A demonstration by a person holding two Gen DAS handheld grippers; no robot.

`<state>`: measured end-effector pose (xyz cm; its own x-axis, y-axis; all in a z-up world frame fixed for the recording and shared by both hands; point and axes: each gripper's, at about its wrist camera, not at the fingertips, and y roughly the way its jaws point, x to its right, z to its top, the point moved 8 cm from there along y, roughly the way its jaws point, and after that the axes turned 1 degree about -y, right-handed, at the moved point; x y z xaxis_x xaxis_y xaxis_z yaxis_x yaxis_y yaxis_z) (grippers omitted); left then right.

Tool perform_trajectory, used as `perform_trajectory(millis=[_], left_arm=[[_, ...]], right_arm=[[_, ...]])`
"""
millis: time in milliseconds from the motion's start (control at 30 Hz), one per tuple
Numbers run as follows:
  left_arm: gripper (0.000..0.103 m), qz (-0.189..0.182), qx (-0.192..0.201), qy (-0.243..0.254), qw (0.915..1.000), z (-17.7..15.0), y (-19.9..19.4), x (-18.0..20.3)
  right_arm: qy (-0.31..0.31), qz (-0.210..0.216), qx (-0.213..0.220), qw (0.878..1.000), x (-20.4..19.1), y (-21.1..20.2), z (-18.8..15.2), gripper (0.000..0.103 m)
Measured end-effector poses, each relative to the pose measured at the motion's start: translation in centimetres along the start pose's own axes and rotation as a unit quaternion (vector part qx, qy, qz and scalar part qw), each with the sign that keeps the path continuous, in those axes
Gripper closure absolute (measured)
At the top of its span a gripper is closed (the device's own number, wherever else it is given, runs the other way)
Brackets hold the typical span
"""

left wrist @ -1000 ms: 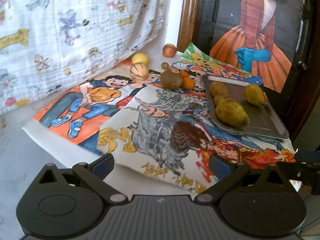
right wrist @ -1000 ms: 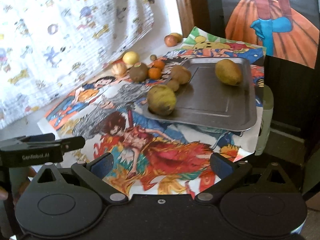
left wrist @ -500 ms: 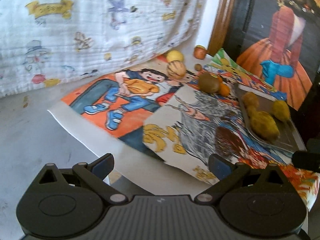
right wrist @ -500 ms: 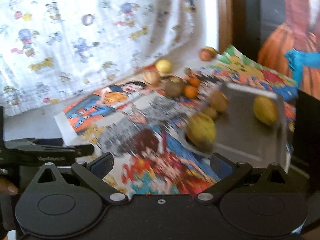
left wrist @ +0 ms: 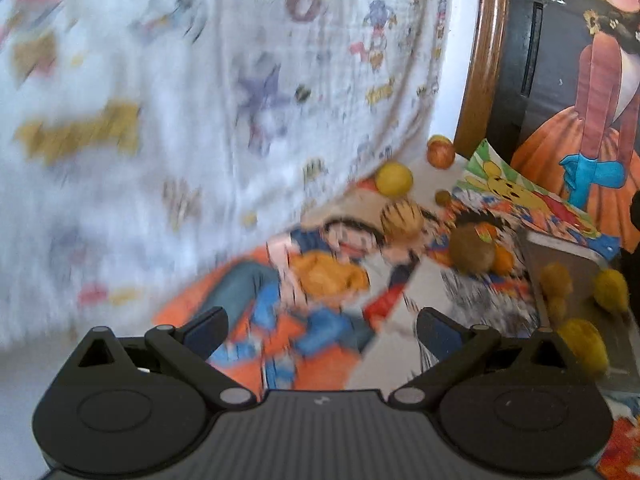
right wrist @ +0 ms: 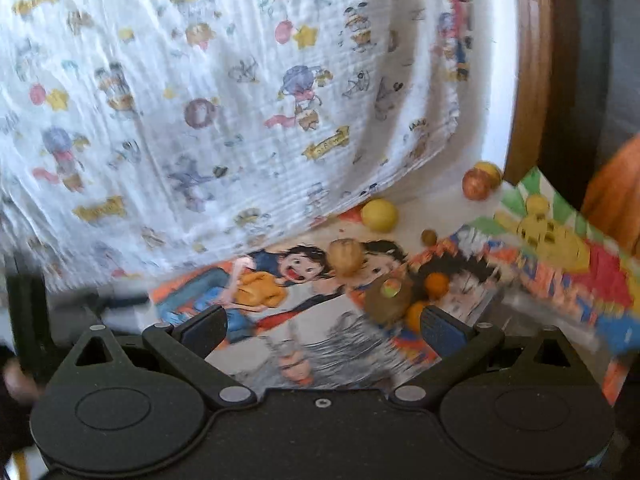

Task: Organize fruits
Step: 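Reach the left tool to the striped melon while the right tool reaches the kiwi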

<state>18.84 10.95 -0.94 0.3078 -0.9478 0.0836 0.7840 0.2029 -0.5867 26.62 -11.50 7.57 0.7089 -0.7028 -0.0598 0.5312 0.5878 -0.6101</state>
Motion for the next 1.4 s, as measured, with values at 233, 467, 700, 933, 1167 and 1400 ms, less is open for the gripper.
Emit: perform_trajectory(millis=[233,467,700,933,1167,1400], left_arm=[[0.0,-0.019,0.028,0.051,0.9981,4.5,5.1,1.9],[0.0,-0.048,0.015,0.032,0.9982,6.3,12.1,4.0],[0.001,-0.091,-0.018,0.005,0.9956,6.8,17.0,5.4],[0.007,-0.113,-0.031,-0.007,0.9931,6.9,19.8,6.4],[0.02,-0.131,-0.049,-0.01,0.9901,6.3,21.3,7.2],[0.038,-0.138,-0.048,-0.008,0.9892,6.3,21.5,7.8]], right_arm=[[-0.11,0.026,-0.01,0.994,2.1,4.4,1.6,0.001],[-0.168,0.011,-0.014,0.986,4.2,11.5,-2.0,0.002],[-0.231,0.015,-0.04,0.972,4.9,15.7,-3.5,0.006],[-0.208,0.033,-0.059,0.976,6.2,18.6,-2.2,0.02],[-0.216,0.054,-0.073,0.972,6.1,19.8,-2.7,0.029],[-0.205,0.065,-0.077,0.974,5.9,20.5,-3.0,0.039]])
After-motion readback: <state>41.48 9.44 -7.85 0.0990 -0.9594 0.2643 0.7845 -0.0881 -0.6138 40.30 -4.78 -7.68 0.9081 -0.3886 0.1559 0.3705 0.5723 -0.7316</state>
